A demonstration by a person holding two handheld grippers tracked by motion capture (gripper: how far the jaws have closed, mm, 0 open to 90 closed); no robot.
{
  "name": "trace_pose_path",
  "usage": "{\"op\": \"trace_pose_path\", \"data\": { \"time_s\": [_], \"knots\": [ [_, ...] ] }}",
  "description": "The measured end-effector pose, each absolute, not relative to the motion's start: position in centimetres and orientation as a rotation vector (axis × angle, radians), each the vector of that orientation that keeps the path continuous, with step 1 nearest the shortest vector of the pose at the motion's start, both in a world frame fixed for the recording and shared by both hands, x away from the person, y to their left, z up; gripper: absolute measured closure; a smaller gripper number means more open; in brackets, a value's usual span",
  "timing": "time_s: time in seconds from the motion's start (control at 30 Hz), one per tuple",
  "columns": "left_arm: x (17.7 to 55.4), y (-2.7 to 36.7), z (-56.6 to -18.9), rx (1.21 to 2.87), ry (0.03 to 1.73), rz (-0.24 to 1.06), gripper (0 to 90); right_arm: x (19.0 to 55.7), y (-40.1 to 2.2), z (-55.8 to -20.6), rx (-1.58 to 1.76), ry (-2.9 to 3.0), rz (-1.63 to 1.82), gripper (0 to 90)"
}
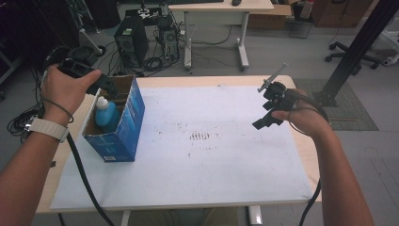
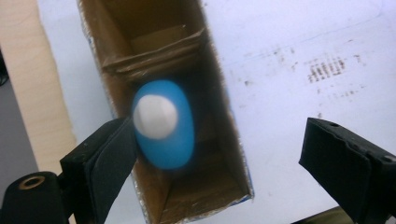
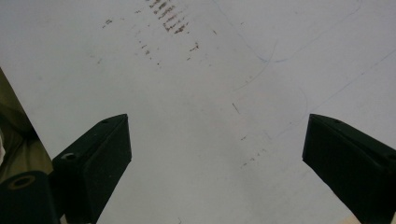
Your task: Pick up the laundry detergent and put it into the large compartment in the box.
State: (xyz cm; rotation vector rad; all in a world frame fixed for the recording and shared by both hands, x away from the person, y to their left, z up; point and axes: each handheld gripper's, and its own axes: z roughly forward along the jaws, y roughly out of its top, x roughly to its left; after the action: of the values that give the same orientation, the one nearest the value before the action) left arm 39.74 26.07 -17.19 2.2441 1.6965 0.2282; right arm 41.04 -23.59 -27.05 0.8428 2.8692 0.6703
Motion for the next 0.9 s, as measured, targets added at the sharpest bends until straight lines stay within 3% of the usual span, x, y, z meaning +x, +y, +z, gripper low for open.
{"op": "trace_pose_path", "data": {
  "time_s": [0.57,0.9],
  "knots": [
    [39.4,23.4,-16.4,2.369,1.516,0.223,10.8,41.2,-23.4,-27.1,0.841,2.876,0.661,8.1],
    [39.4,22.8,-16.5,2.416,1.432,0.131,10.9,41.2,-23.3,-27.1,0.841,2.877,0.659,8.1]
  ]
}}
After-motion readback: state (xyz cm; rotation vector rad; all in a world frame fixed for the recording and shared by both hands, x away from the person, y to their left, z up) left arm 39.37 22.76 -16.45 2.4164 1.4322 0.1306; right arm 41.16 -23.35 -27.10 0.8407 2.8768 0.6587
